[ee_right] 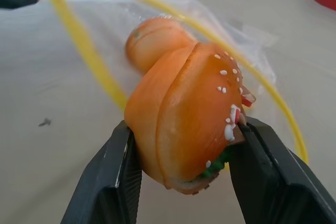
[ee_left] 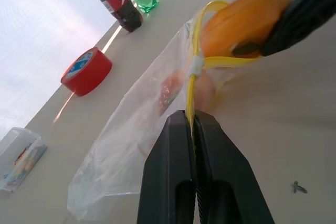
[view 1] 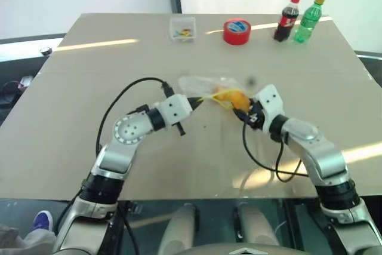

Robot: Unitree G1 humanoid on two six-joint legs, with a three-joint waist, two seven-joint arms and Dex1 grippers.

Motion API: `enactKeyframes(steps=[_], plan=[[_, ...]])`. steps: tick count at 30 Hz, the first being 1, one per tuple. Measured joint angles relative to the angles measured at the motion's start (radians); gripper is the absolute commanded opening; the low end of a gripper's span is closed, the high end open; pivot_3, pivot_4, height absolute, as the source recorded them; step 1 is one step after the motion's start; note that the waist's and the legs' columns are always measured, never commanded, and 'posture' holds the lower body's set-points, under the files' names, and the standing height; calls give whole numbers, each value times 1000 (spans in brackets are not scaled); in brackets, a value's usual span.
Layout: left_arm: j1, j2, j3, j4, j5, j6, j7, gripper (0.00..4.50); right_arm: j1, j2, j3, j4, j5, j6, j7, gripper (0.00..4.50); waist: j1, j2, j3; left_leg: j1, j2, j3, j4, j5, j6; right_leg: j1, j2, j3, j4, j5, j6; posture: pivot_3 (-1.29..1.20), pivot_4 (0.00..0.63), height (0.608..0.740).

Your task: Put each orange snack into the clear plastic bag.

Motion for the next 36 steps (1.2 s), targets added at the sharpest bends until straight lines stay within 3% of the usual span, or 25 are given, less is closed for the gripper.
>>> enactKeyframes(steps=[3, 6, 8, 9, 13, 19, 22, 27, 31, 34, 36], plan=[[8, 13, -3, -2, 1, -16, -16, 0, -62, 64, -41, 61, 54, 31, 4, 2407, 0, 0, 0, 0, 0, 0, 0, 0, 0, 0, 0, 0, 0, 0, 0, 0, 150, 740], [20, 15, -6, -2, 4, -34, -18, 0, -103, 92, -79, 109, 136, 75, 57, 3247, 1, 0, 0, 0, 0, 0, 0, 0, 0, 0, 0, 0, -1, 0, 0, 0, 150, 740], [21, 15, -3, 2, 3, -29, -10, 0, -111, 93, -79, 141, 138, 75, 62, 4281, 4, 0, 0, -1, -1, -1, 0, 0, 0, 0, -1, -1, -1, 0, 0, 0, 150, 740], [21, 14, -1, 2, 3, -26, -7, 0, -111, 93, -79, 146, 137, 75, 60, 4408, 4, 0, 0, -1, -1, -1, 0, 0, 0, 0, -1, -1, 0, 0, 0, 0, 150, 740], [15, 6, 8, 2, -3, 16, 15, 0, -99, 72, -86, 122, 133, 73, 48, 4408, 1, 0, 0, -1, -1, 0, 0, 0, 0, 0, -1, -1, 0, 0, 0, 0, 150, 740], [-3, -10, 52, 3, -54, 120, 38, 0, 51, -136, -123, -110, 116, 16, 116, 4408, 4, 0, 0, -1, -1, -1, 0, 0, 0, 0, -2, -1, -1, 0, 0, 0, 150, 740], [-8, -17, 58, 3, -71, 142, 40, 0, 109, -217, -105, -148, 21, -100, 125, 4408, -2, 0, 0, 0, -1, 1, 0, 0, 0, 0, -1, 0, 0, 0, 0, 0, 150, 740], [-10, -17, 58, 3, -79, 148, 37, 0, 79, -226, 5, 22, -228, -314, 30, 4408, -3, 0, 0, 1, 0, 1, 0, 0, 0, 0, 1, 0, 1, 0, 0, 0, 150, 740], [-11, -15, 58, 3, -78, 143, 37, 0, 38, -195, 82, 146, -320, -417, 23, 4408, 0, 0, 0, 0, 0, 2, 1, 0, -1, 0, -1, 1, -1, 0, 0, 0, 150, 740], [-12, -13, 58, 3, -78, 139, 37, 0, -10, -164, 105, 241, -374, -489, 1, 3604, 0, 0, 0, 0, -1, 2, 1, 0, -1, 0, -1, 1, -1, 0, 0, 0, 150, 740], [-12, -10, 58, 3, -78, 136, 37, 0, -35, -162, 105, 281, -401, -543, -13, 2602, 3, 0, 0, -1, 0, 0, 1, 1, -1, 0, -1, 0, -1, 0, 0, 0, 150, 740]])
